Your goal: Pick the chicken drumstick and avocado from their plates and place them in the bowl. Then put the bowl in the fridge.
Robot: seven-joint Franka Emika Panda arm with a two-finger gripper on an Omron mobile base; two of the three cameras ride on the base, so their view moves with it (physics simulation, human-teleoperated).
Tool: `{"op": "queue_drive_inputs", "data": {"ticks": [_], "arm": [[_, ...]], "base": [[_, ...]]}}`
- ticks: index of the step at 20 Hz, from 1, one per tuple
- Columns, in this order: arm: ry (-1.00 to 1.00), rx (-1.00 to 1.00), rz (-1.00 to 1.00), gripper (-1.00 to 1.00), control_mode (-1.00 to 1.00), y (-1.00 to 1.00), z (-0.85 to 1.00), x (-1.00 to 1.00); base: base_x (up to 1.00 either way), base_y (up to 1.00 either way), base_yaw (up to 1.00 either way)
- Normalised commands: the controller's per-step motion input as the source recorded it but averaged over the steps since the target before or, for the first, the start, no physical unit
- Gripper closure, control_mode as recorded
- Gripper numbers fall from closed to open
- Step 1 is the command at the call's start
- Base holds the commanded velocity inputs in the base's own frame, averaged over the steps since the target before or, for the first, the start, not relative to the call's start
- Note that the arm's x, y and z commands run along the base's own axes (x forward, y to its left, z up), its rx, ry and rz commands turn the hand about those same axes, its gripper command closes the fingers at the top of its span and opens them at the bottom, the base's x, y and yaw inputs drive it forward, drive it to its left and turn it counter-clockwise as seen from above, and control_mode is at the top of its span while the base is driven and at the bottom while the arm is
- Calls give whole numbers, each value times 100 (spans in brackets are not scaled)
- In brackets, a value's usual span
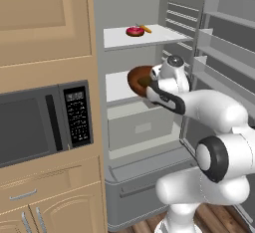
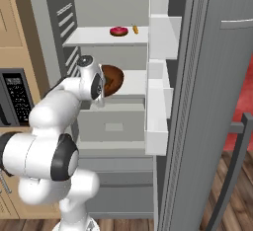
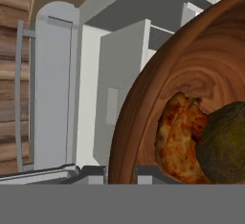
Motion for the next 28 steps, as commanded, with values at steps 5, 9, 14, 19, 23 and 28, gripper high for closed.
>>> {"op": "queue_drive_inputs", "data": {"ticks": [5, 9, 14, 19, 23, 28], "arm": [[0, 0, 6, 100, -100, 0, -8, 56], [1, 0, 3, 100, -100, 0, -12, 54], [0, -3, 0, 100, -100, 0, -28, 38], [-3, -2, 0, 100, -100, 0, -24, 43], [0, 0, 1, 100, -100, 0, -14, 49], [0, 0, 4, 100, -100, 0, -11, 55]], "base": [[0, 0, 0], [0, 0, 0], [0, 0, 0], [0, 0, 0], [0, 0, 0], [0, 0, 0]]}}
